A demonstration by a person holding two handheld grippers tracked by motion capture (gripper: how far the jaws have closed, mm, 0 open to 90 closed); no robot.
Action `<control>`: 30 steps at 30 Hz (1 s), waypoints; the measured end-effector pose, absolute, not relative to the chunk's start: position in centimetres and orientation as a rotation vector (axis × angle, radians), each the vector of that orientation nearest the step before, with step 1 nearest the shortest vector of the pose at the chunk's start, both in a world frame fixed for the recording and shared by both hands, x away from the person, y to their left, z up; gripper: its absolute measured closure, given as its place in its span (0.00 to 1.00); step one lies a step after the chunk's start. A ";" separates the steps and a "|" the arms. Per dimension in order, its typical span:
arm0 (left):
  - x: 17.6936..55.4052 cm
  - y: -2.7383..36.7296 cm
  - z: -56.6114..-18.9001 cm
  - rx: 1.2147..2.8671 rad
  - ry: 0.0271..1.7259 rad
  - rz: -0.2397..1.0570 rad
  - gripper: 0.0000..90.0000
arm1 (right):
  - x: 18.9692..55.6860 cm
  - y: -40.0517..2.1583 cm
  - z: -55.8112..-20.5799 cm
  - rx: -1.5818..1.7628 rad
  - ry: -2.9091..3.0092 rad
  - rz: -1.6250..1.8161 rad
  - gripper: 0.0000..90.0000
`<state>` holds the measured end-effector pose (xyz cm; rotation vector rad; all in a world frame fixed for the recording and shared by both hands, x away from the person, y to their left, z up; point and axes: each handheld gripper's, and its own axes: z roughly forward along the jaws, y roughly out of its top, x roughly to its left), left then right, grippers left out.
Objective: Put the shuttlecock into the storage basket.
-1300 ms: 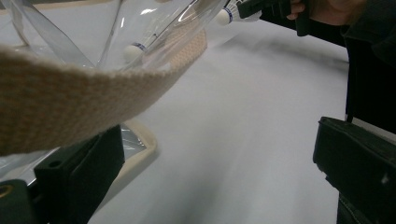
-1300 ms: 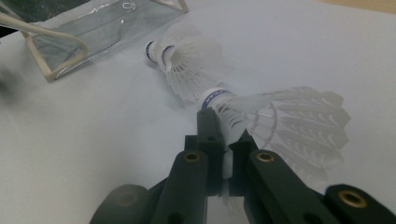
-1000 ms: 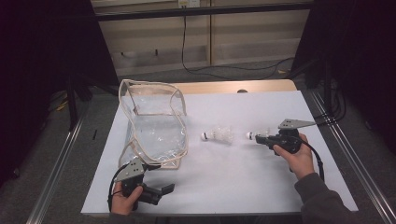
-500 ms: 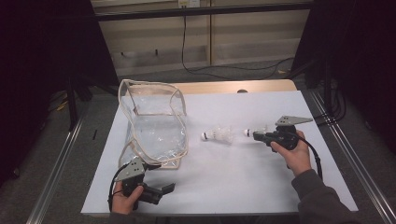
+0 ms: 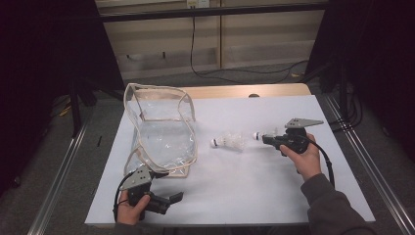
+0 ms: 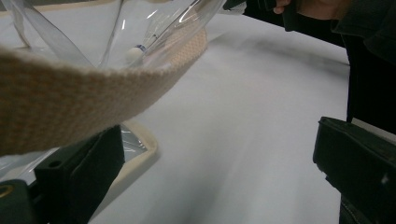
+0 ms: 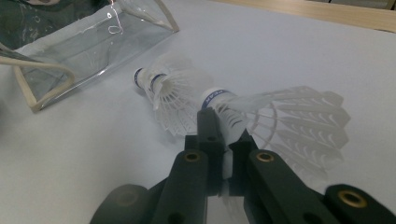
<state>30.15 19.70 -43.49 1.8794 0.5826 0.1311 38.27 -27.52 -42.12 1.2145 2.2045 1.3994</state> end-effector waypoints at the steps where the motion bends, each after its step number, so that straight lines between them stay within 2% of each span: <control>1: 30.1 19.7 -43.5 1.879 0.583 0.131 0.02 | 38.3 -27.5 -42.2 1.218 2.206 1.395 0.98; 30: 30.1 19.7 -43.5 1.880 0.581 0.129 0.02 | 39.2 -25.4 -43.1 1.194 2.272 1.379 0.98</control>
